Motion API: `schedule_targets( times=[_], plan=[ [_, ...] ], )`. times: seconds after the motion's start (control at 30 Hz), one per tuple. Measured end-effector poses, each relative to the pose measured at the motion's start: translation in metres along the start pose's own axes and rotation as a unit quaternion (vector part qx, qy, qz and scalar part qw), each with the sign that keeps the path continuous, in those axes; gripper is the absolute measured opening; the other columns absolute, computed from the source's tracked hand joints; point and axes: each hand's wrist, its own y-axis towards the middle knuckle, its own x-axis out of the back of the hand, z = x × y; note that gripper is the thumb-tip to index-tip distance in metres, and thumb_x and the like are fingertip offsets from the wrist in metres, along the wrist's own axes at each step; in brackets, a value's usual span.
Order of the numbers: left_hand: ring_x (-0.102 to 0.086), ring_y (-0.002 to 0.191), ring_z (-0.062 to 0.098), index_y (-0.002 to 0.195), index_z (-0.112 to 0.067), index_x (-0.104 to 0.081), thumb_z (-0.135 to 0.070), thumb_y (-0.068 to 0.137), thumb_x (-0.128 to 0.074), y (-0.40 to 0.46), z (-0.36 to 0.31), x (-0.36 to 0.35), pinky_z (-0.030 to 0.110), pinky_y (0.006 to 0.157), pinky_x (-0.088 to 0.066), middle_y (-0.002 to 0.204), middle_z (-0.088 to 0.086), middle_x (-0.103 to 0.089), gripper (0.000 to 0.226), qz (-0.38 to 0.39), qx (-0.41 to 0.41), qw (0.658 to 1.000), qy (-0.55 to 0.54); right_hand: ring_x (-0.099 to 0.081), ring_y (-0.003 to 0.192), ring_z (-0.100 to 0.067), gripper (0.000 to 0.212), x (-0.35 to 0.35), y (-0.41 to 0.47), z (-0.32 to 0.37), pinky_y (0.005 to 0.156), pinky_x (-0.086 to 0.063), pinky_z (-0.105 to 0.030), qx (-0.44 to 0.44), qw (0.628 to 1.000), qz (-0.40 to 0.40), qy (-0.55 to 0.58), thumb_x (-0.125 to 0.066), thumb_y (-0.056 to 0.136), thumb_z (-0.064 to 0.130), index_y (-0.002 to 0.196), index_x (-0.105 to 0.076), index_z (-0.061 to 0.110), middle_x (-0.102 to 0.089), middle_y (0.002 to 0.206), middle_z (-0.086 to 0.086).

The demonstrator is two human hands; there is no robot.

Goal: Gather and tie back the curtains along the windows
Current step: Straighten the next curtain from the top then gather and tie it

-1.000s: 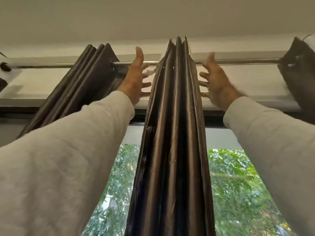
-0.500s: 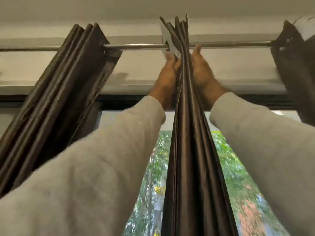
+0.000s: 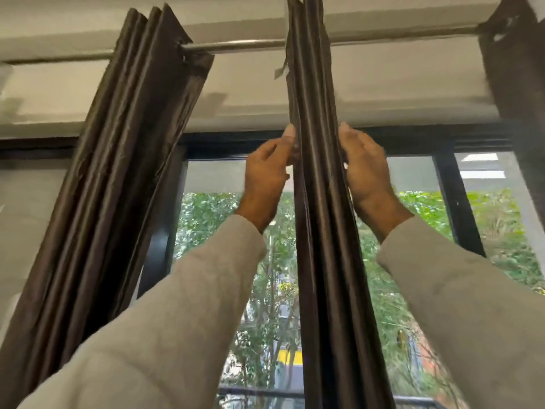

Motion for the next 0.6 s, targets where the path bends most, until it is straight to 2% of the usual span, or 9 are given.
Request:
schedule_targets(
  times=[0.03, 0.13, 0.2, 0.27, 0.33, 0.37, 0.47, 0.53, 0.6],
  plan=[
    [-0.074, 0.098, 0.017, 0.108, -0.012, -0.076, -0.049, 0.105, -0.063, 0.002, -0.005, 0.003, 0.041, 0.085, -0.057, 0.106, 0.005, -0.079, 0.040, -0.017, -0.029, 0.999, 0.000, -0.073, 0.087, -0.003, 0.025, 0.001, 0.007, 0.006, 0.079, -0.056, -0.023, 0.005, 0.999, -0.039, 0.012, -0.063, 0.106, 0.033, 0.116, -0.074, 0.013, -0.078, 0.096, 0.008],
    [-0.077, 0.094, 0.026, 0.109, -0.004, -0.077, -0.043, 0.100, -0.074, -0.004, -0.013, 0.007, 0.042, 0.074, -0.064, 0.105, 0.015, -0.080, 0.040, -0.031, -0.036, 0.999, 0.011, -0.073, 0.087, 0.000, 0.025, 0.009, 0.003, 0.010, 0.077, -0.055, -0.018, 0.009, 0.999, -0.033, -0.012, -0.065, 0.105, 0.027, 0.122, -0.071, 0.010, -0.077, 0.097, 0.008],
    [-0.078, 0.092, 0.023, 0.109, -0.004, -0.076, -0.044, 0.094, -0.080, -0.012, -0.016, -0.002, 0.045, 0.078, -0.067, 0.102, 0.014, -0.080, 0.042, -0.043, -0.026, 0.998, 0.026, -0.075, 0.089, -0.003, 0.029, 0.003, -0.002, 0.009, 0.079, -0.058, -0.021, 0.001, 0.998, -0.049, -0.028, -0.070, 0.101, 0.031, 0.124, -0.069, 0.014, -0.077, 0.100, 0.005],
    [-0.079, 0.087, 0.016, 0.107, -0.012, -0.075, -0.042, 0.086, -0.088, -0.019, -0.020, -0.004, 0.044, 0.082, -0.067, 0.094, 0.004, -0.080, 0.039, -0.095, -0.061, 0.987, 0.112, -0.075, 0.085, -0.004, 0.040, 0.007, -0.016, 0.011, 0.075, -0.058, -0.019, 0.030, 0.993, -0.070, -0.090, -0.078, 0.093, 0.030, 0.128, -0.063, 0.017, -0.076, 0.100, 0.004],
    [-0.077, 0.078, 0.010, 0.110, -0.018, -0.069, -0.033, 0.089, -0.086, -0.029, -0.025, 0.000, 0.041, 0.076, -0.067, 0.085, 0.000, -0.077, 0.031, -0.130, -0.101, 0.971, 0.172, -0.072, 0.076, -0.003, 0.043, 0.014, -0.029, 0.018, 0.066, -0.054, -0.013, 0.091, 0.980, -0.083, -0.153, -0.078, 0.090, 0.019, 0.127, -0.057, 0.021, -0.072, 0.098, 0.009],
    [-0.077, 0.076, 0.013, 0.113, -0.018, -0.067, -0.029, 0.093, -0.083, -0.035, -0.028, 0.002, 0.043, 0.072, -0.067, 0.084, 0.002, -0.077, 0.028, -0.126, -0.110, 0.970, 0.179, -0.071, 0.073, -0.004, 0.041, 0.017, -0.033, 0.019, 0.064, -0.052, -0.013, 0.111, 0.974, -0.084, -0.177, -0.075, 0.090, 0.014, 0.125, -0.057, 0.022, -0.071, 0.097, 0.007],
    [-0.079, 0.080, 0.027, 0.124, -0.014, -0.058, -0.015, 0.102, -0.072, -0.054, -0.040, 0.012, 0.042, 0.063, -0.066, 0.093, 0.014, -0.077, 0.026, -0.092, -0.085, 0.981, 0.146, -0.067, 0.071, -0.001, 0.025, 0.026, -0.047, 0.027, 0.064, -0.050, -0.010, 0.134, 0.961, -0.048, -0.238, -0.069, 0.092, 0.007, 0.112, -0.066, 0.022, -0.072, 0.098, 0.005],
    [-0.079, 0.084, 0.030, 0.126, -0.015, -0.055, -0.010, 0.096, -0.078, -0.063, -0.045, 0.016, 0.039, 0.061, -0.064, 0.096, 0.016, -0.075, 0.038, -0.073, -0.047, 0.984, 0.157, -0.066, 0.071, 0.005, 0.015, 0.029, -0.053, 0.030, 0.068, -0.050, -0.008, 0.124, 0.961, -0.029, -0.247, -0.069, 0.093, 0.008, 0.102, -0.075, 0.019, -0.074, 0.092, 0.005],
    [-0.078, 0.084, 0.029, 0.123, -0.018, -0.052, -0.011, 0.088, -0.086, -0.074, -0.043, 0.018, 0.038, 0.059, -0.063, 0.098, 0.017, -0.073, 0.049, -0.051, 0.005, 0.982, 0.182, -0.065, 0.070, 0.007, 0.014, 0.031, -0.061, 0.030, 0.069, -0.045, -0.001, 0.091, 0.962, -0.015, -0.256, -0.070, 0.094, 0.009, 0.101, -0.079, 0.017, -0.075, 0.089, 0.004]
  ],
)
